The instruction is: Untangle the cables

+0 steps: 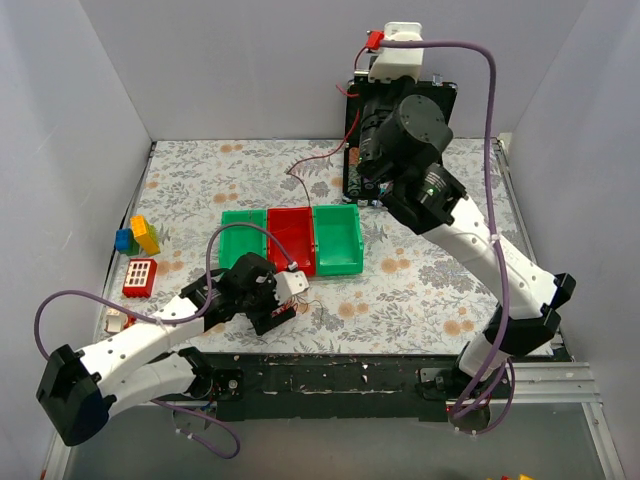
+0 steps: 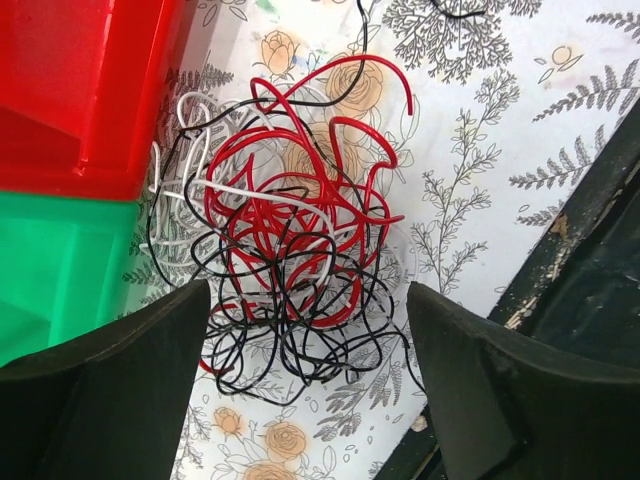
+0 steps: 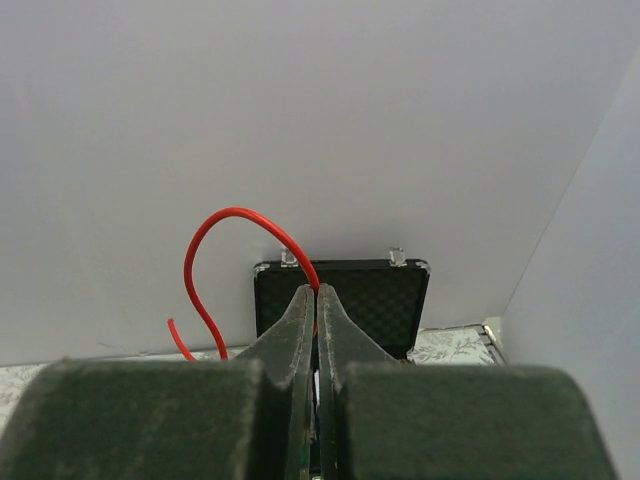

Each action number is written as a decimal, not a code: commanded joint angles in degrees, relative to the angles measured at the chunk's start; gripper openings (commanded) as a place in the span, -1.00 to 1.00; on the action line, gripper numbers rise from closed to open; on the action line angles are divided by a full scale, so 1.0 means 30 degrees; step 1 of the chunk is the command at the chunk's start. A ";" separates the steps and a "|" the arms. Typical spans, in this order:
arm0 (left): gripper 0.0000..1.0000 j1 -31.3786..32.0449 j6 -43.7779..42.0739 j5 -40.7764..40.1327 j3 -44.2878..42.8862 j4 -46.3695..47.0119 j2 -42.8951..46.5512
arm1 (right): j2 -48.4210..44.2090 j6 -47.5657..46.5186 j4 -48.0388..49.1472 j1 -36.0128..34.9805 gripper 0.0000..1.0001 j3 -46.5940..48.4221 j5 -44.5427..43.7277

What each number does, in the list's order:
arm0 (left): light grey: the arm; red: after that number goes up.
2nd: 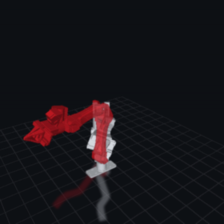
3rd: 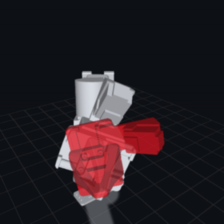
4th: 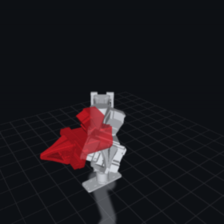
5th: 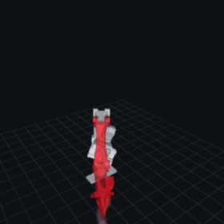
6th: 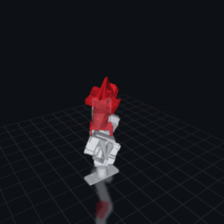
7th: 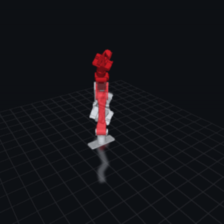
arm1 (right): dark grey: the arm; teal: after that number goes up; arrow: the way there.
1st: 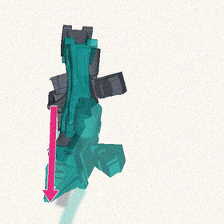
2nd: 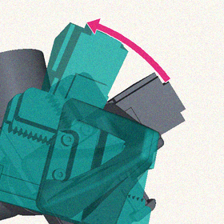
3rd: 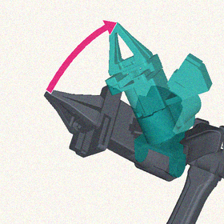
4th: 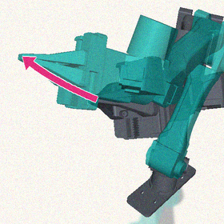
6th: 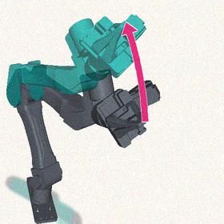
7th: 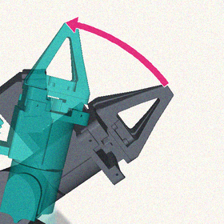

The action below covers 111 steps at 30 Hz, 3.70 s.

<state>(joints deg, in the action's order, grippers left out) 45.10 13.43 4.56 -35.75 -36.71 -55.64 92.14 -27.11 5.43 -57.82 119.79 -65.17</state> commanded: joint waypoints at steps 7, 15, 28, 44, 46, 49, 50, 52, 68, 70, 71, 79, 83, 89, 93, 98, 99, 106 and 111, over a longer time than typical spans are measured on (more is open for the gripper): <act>0.96 -0.0239 0.0738 0.0005 -0.0917 -0.0626 0.1465 | 0.0547 0.3090 -0.1692 0.1110 -0.97 0.0383 0.1156; 0.96 -0.0415 0.0767 -0.0374 -0.1297 -0.0216 0.1583 | -0.0067 0.4173 -0.2484 0.1403 -0.97 -0.0845 0.1243; 0.96 -0.1703 0.1471 -0.1871 -0.1707 0.1103 0.1436 | -0.0274 0.4294 -0.2573 0.1813 -0.97 -0.0761 0.1214; 0.96 -0.2495 0.1763 -0.1548 -0.1415 0.1601 0.1261 | -0.0771 0.1743 0.0211 0.1374 -0.97 0.0765 0.1332; 0.96 -0.2553 0.1734 -0.1548 -0.1269 0.1689 0.1202 | -0.0801 0.1743 0.0211 0.1228 -0.97 0.0502 0.1361; 0.96 -0.2524 0.1734 -0.1548 -0.1122 0.1806 0.1202 | -0.0830 0.2063 -0.0022 0.1110 -0.97 -0.0024 0.1244; 0.96 -0.2553 0.1734 -0.1548 -0.1121 0.1807 0.1260 | -0.0888 0.2268 -0.0139 0.1110 -0.97 -0.0259 0.1273; 0.96 -0.2553 0.1792 -0.1548 -0.1092 0.1836 0.1348 | -0.1064 0.2737 -0.0228 0.1110 -0.97 -0.0961 0.1302; 0.96 -0.2583 0.2114 -0.0962 -0.0741 0.2011 0.1349 | -0.1122 0.4993 -0.0345 0.1285 -0.97 -0.6088 0.1155; 0.96 -0.2612 0.2086 -0.1021 -0.0682 0.2070 0.1348 | -0.1240 0.5519 -0.0608 0.1344 -0.97 -0.6645 0.1156; 0.96 -0.2641 0.2085 -0.1021 -0.0624 0.2099 0.1377 | -0.1269 0.5899 -0.0899 0.1373 -0.97 -0.6822 0.1214; 0.96 -0.2641 0.2027 -0.1284 -0.0770 0.2392 0.1407 | -0.1650 0.8886 -0.3476 0.1432 -0.97 -0.9339 0.1214; 0.96 -0.2670 0.1998 -0.1255 -0.0828 0.2363 0.1378 | -0.1884 1.1464 -0.5205 0.1432 -0.97 -1.1329 0.1448; 0.96 -0.2670 0.1939 -0.1255 -0.0829 0.2276 0.1407 | -0.1650 1.3577 -0.6759 0.1754 -0.97 -1.3881 0.1537; 0.96 -0.2641 0.1910 -0.1255 -0.0887 0.2187 0.1466 | -0.1299 1.4691 -0.7611 0.2427 -0.97 -1.4877 0.2120; 0.96 -0.2671 0.1793 -0.1255 -0.1004 0.2158 0.1378 | -0.0393 1.4313 -0.6881 0.2780 -0.97 -1.5203 0.3555; 0.96 -0.2671 0.1763 -0.1255 -0.1004 0.2158 0.1349 | -0.0042 1.4224 -0.6821 0.2780 -0.97 -1.4999 0.3906; 0.96 -0.2700 0.1909 -0.1256 -0.1210 0.2012 0.1231 | 0.3180 1.4515 -0.7111 0.3072 -0.97 -1.3008 0.5958; 0.96 -0.2875 0.2144 -0.1284 -0.1268 0.1807 0.0968 | 0.5056 1.5949 -0.8225 0.3394 -0.97 -1.2127 0.7392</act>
<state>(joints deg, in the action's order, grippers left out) 37.26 19.33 0.95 -37.95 -30.89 -52.42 105.10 16.49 -17.17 -48.66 79.72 -47.11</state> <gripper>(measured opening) 0.981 0.029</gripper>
